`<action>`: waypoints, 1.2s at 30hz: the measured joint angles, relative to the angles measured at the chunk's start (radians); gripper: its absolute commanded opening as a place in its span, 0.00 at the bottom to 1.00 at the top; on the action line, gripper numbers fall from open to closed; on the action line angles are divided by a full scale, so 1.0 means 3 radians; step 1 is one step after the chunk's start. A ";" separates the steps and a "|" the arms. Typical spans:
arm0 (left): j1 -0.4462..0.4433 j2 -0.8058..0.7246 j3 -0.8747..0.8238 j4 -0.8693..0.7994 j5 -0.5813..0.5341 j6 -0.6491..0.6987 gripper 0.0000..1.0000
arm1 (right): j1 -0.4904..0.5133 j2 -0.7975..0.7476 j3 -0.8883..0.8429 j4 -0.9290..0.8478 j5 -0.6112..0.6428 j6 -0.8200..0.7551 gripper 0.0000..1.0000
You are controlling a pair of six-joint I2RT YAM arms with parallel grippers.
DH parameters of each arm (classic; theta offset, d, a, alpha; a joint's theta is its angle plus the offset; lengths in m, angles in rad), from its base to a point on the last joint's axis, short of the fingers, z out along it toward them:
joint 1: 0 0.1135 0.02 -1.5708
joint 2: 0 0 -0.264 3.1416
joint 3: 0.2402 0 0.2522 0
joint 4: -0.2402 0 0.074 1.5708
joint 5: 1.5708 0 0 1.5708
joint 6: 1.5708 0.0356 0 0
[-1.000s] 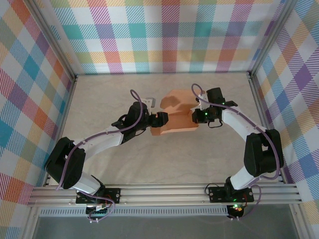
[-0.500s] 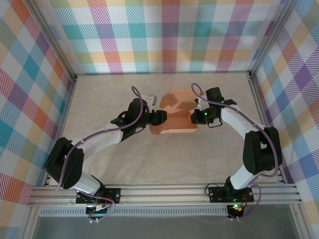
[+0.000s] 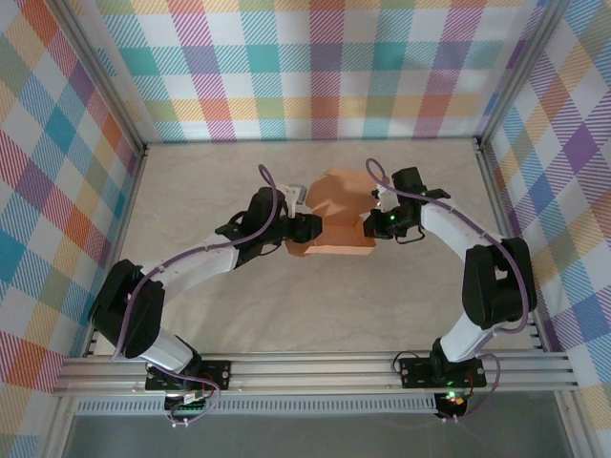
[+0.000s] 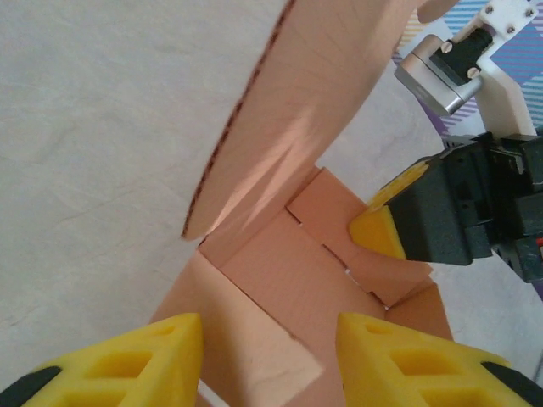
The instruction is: Fold the paper box
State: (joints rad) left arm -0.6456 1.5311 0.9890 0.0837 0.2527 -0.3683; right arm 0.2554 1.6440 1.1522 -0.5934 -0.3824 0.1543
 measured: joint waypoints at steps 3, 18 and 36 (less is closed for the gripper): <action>0.0000 0.0106 0.0058 0.0018 0.0080 -0.0088 0.46 | -0.0003 0.0001 0.0000 0.0001 0.0000 0.0011 0.00; -0.0006 0.0264 0.0247 -0.0039 -0.0275 -0.0479 0.72 | 0.0036 -0.0164 -0.0095 0.0114 -0.0041 -0.0029 0.00; -0.0006 -0.0640 -0.0130 -0.0088 -0.0732 -0.0205 0.75 | 0.0060 -0.0161 -0.0126 0.0173 0.0248 0.0167 0.00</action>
State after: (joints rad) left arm -0.6476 1.3392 0.9501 0.0574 0.0330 -0.4297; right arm 0.2733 1.5955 1.1145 -0.5415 -0.3080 0.2043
